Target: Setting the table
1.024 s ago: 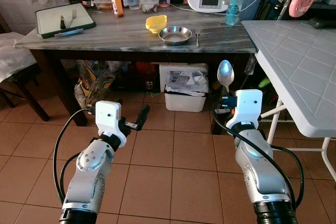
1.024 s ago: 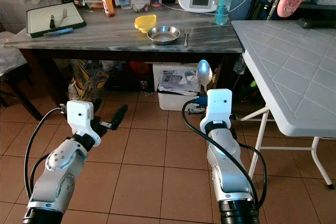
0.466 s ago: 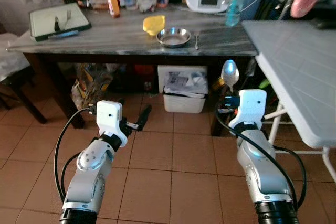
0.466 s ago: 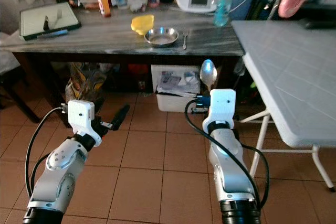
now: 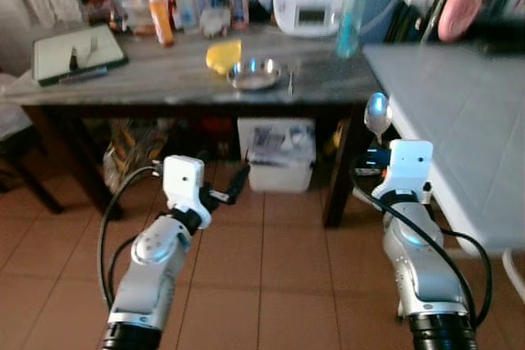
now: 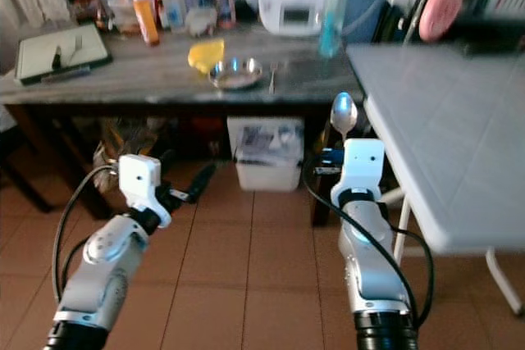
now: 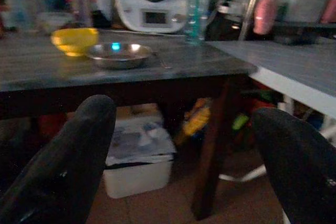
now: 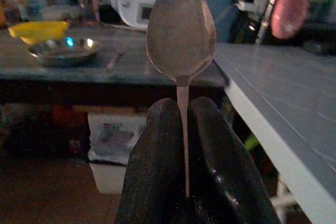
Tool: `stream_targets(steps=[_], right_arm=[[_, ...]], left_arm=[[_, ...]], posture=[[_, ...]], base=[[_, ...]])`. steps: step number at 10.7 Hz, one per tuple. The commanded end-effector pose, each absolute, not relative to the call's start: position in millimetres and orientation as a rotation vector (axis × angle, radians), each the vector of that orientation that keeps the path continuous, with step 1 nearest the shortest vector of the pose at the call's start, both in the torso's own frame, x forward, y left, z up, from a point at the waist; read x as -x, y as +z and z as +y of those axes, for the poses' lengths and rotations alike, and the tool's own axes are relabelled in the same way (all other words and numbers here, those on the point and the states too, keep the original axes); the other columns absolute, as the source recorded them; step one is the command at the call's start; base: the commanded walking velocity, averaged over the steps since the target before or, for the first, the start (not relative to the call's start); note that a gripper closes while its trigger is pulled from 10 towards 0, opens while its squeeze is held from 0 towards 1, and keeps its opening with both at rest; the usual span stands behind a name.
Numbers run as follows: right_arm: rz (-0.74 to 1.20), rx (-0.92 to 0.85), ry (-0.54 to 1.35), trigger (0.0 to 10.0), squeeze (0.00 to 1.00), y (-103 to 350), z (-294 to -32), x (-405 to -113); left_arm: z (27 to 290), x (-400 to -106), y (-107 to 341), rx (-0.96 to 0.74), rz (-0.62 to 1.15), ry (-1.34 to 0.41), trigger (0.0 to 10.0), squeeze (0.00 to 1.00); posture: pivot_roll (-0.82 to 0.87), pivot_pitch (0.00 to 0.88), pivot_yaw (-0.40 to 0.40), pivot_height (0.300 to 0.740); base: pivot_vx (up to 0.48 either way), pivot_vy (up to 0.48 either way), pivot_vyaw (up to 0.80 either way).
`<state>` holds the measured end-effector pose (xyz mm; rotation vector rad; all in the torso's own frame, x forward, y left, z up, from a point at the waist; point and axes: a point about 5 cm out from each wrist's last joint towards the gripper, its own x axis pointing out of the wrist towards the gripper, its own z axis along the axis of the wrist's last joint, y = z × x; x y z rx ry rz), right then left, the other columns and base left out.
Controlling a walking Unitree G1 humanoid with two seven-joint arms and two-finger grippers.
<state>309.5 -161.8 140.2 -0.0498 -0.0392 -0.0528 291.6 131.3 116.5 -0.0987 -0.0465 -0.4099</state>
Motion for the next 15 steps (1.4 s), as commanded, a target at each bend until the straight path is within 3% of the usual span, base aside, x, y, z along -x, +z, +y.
stream_targets(steps=[1,15], right_arm=[[-0.063,0.044,-0.026,10.0,0.0,146.3,-153.1,-312.1],[-0.058,0.047,-0.031,10.0,0.0,142.9,-153.1,-309.1]], left_arm=[[137.9,-292.0,116.9,0.088,-0.047,-0.388,10.0,0.0],[134.4,-290.9,116.0,0.08,-0.043,-0.403,10.0,0.0]], posture=[[0.04,0.0,0.018,0.74],[0.04,0.0,0.029,0.74]], base=[[0.368,0.0,0.0],[0.365,0.0,0.0]])
